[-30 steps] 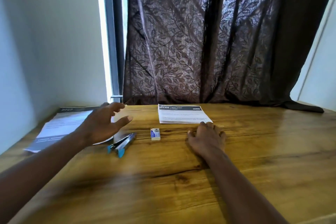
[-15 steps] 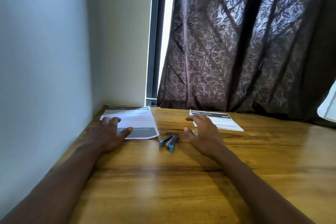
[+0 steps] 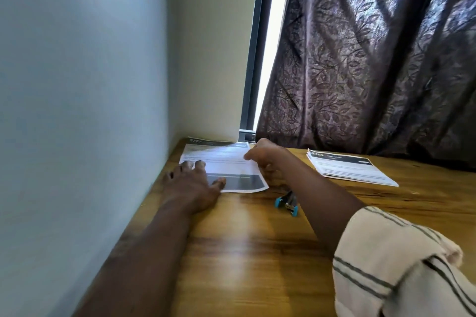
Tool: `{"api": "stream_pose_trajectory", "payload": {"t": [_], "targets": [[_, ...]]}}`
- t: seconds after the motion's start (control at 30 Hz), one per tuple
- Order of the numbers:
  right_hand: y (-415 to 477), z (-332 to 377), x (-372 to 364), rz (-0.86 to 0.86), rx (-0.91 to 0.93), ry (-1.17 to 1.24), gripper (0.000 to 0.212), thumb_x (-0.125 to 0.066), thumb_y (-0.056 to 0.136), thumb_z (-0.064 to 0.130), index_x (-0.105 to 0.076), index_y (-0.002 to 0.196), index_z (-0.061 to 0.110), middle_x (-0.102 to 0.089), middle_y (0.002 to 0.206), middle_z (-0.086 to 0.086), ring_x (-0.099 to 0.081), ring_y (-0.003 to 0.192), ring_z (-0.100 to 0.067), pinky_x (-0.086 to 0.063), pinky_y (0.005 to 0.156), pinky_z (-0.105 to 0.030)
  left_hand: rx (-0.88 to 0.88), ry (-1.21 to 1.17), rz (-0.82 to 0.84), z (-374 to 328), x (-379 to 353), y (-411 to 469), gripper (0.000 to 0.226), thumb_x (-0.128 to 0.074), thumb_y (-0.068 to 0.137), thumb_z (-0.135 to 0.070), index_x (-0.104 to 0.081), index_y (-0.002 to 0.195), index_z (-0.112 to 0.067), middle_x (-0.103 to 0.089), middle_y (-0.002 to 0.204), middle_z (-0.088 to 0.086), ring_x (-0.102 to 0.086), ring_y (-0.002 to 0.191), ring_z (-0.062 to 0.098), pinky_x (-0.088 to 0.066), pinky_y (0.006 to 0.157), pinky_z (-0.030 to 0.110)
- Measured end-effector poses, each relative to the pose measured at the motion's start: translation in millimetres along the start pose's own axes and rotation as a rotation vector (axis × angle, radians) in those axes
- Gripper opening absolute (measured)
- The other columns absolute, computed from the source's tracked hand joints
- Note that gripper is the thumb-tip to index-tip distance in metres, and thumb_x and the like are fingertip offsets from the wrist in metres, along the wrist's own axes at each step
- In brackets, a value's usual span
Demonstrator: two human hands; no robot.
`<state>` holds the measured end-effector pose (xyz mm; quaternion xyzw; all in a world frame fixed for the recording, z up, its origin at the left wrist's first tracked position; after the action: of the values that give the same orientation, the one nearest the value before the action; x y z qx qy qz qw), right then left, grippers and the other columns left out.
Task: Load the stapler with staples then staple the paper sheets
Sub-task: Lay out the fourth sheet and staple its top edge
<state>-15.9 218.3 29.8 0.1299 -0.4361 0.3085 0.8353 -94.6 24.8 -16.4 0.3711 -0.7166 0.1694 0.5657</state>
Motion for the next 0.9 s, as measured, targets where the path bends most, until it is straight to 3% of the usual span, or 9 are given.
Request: {"api": "stream_pose_trajectory", "payload": {"t": [0.1, 0.2, 0.3, 0.4, 0.47, 0.57, 0.7, 0.8, 0.9], "targets": [[6.6, -4.1, 3.4, -0.008, -0.058, 0.086, 0.041, -0.072, 0.091, 0.014, -0.05, 0.125, 0.003, -0.056, 0.098, -0.012, -0.054, 0.072, -0.018, -0.048, 0.059, -0.03, -0.002, -0.016, -0.018, -0.1, -1.3, 2.0, 0.08, -0.044, 0.091, -0.072, -0.032, 0.155, -0.025, -0.033, 0.162, 0.008, -0.031, 0.148, 0.031, -0.024, 0.118, 0.05], [11.6, -16.2, 5.9, -0.054, -0.058, 0.158, 0.036, -0.071, 0.089, 0.006, -0.059, 0.122, 0.0, -0.062, 0.091, -0.014, -0.057, 0.068, -0.018, -0.051, 0.062, -0.034, 0.008, -0.024, -0.034, 1.0, -1.9, 4.0, 0.082, -0.046, 0.089, -0.073, -0.032, 0.154, -0.026, -0.035, 0.16, 0.008, -0.032, 0.147, 0.031, -0.026, 0.117, 0.051], [7.8, -26.3, 11.7, -0.113, 0.082, 0.232, 0.02, -0.072, 0.09, 0.005, -0.073, 0.11, 0.004, -0.072, 0.104, -0.015, -0.059, 0.078, -0.017, -0.057, 0.08, -0.037, 0.013, -0.038, -0.037, 1.2, -2.2, 5.4, 0.083, -0.049, 0.088, -0.073, -0.032, 0.154, -0.026, -0.036, 0.16, 0.008, -0.035, 0.146, 0.031, -0.028, 0.117, 0.052], [-10.7, -28.7, 25.6, -0.232, 0.288, 0.273, 0.013, -0.072, 0.091, 0.011, -0.076, 0.103, 0.008, -0.071, 0.088, 0.0, -0.06, 0.077, -0.01, -0.051, 0.069, -0.026, 0.02, -0.088, -0.087, 0.0, 2.5, 5.2, 0.084, -0.053, 0.088, -0.07, -0.028, 0.155, -0.025, -0.031, 0.162, 0.007, -0.036, 0.145, 0.031, -0.031, 0.116, 0.053], [-28.5, -28.9, 40.3, -0.323, 0.401, 0.328, 0.01, -0.071, 0.092, 0.011, -0.076, 0.1, 0.008, -0.068, 0.078, 0.004, -0.057, 0.066, -0.006, -0.047, 0.061, -0.02, 0.019, -0.11, -0.226, -2.5, 13.0, 3.7, 0.087, -0.059, 0.087, -0.065, -0.023, 0.156, -0.025, -0.028, 0.163, 0.007, -0.033, 0.145, 0.032, -0.03, 0.114, 0.053], [-59.3, -32.2, 62.3, -0.392, 0.528, 0.44, 0.009, -0.067, 0.095, 0.008, -0.073, 0.1, 0.008, -0.07, 0.081, -0.004, -0.063, 0.063, -0.01, -0.052, 0.056, -0.024, -0.052, -0.132, -0.507, -10.9, 32.2, -2.0, 0.09, -0.07, 0.084, -0.048, -0.023, 0.156, -0.023, -0.026, 0.161, 0.01, -0.03, 0.146, 0.033, -0.031, 0.113, 0.056], [-99.9, -47.7, 85.7, -0.474, 0.628, 0.556, 0.009, -0.068, 0.093, 0.004, -0.072, 0.099, 0.01, -0.069, 0.096, -0.014, -0.073, 0.078, -0.018, -0.061, 0.069, -0.028, -0.196, -0.175, -0.768, -24.7, 53.3, -14.7, 0.089, -0.078, 0.077, -0.028, -0.031, 0.153, -0.021, -0.032, 0.157, 0.013, -0.032, 0.145, 0.034, -0.029, 0.113, 0.058], [-123.5, -69.5, 99.5, -0.605, 0.682, 0.498, 0.013, -0.074, 0.09, 0.006, -0.074, 0.095, 0.017, -0.068, 0.103, -0.012, -0.074, 0.089, -0.022, -0.06, 0.082, -0.031, -0.336, -0.267, -0.851, -37.8, 62.3, -26.4, 0.085, -0.079, 0.079, -0.021, -0.034, 0.152, -0.019, -0.046, 0.147, 0.012, -0.043, 0.136, 0.034, -0.036, 0.109, 0.057], [-150.3, -94.1, 112.3, -0.708, 0.71, 0.485, 0.015, -0.074, 0.088, 0.0, -0.073, 0.096, 0.013, -0.067, 0.104, -0.011, -0.073, 0.091, -0.016, -0.057, 0.084, -0.023, -0.478, -0.296, -0.906, -55.1, 68.2, -40.2, 0.06, -0.07, 0.084, -0.019, -0.048, 0.14, -0.015, -0.056, 0.127, 0.016, -0.053, 0.117, 0.035, -0.047, 0.094, 0.052]]}}
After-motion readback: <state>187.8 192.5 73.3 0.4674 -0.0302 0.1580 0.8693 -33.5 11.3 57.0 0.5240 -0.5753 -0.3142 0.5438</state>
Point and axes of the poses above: each hand's wrist, its own y-axis towards the middle knuckle, its own x-axis out of the back of the hand, z = x × y, the point moved 5 cm from there along y, towards the middle knuckle
